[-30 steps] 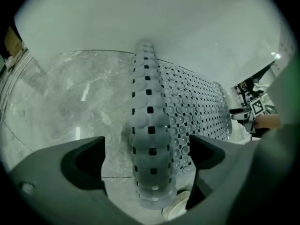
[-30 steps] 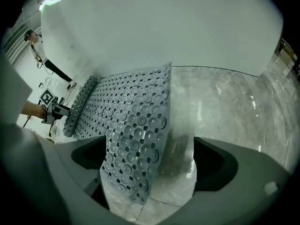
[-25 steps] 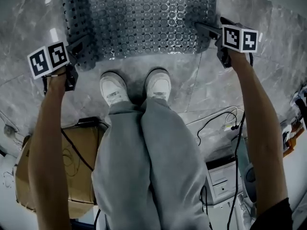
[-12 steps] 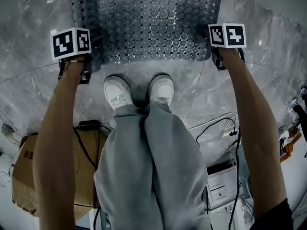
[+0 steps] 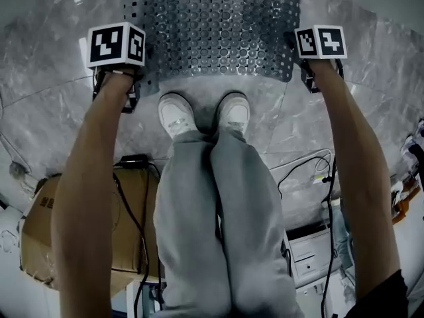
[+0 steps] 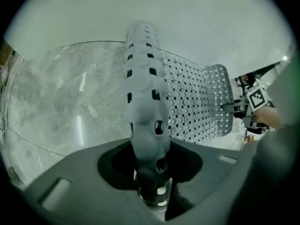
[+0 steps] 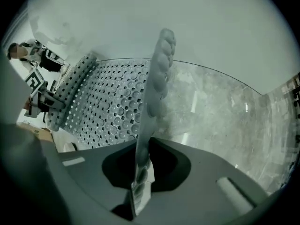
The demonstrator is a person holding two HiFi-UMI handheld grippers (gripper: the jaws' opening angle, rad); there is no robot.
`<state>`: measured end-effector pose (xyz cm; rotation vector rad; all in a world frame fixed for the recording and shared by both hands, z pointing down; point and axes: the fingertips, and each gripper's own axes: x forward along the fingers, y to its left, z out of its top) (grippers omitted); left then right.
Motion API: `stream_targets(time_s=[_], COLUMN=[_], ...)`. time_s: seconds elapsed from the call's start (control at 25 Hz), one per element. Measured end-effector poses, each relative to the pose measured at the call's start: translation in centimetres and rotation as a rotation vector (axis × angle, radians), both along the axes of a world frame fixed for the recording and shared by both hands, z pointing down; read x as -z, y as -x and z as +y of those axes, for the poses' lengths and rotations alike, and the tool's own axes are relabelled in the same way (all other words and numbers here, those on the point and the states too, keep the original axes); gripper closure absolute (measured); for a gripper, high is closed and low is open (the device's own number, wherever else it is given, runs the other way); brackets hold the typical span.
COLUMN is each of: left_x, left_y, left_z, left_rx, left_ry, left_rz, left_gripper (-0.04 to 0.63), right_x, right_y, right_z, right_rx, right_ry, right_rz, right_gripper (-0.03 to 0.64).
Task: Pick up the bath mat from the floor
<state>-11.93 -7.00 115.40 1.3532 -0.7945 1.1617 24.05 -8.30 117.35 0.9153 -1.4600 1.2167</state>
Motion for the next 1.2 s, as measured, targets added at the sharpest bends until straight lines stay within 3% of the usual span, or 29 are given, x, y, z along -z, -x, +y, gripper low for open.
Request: stream_targets(time_s=[0.28,0.52,0.76,1.2], left_x=[5.2,10.8,15.8,25.8], left_y=[-1.3,-2.6,-1.2,-1.2], left_z=[0.0,0.7,2.3,5.5], left_rx=[0.007,-0.030,-0.089,-0.001], left_ry=[-0.033,-0.078,-0.081,-0.140], left_rz=[0.059,0.109,0.094,0.139], left_gripper=[0.469,0.469,0.476,0.478], right_x=[4.3,8.1,12.2,21.9], right_y=[2.3,4.6,6.2,7.4], right_z=[0.6,2.7,5.0,5.8], right_rx=[0.014,0.083,0.106,0.170], right_ry=[-0.008,-0.017,-0.002,-0.028], right_rz=[-0.036,-0.066,-0.074,-0.079], right_gripper=[0.595,0.594,0.594,0.594])
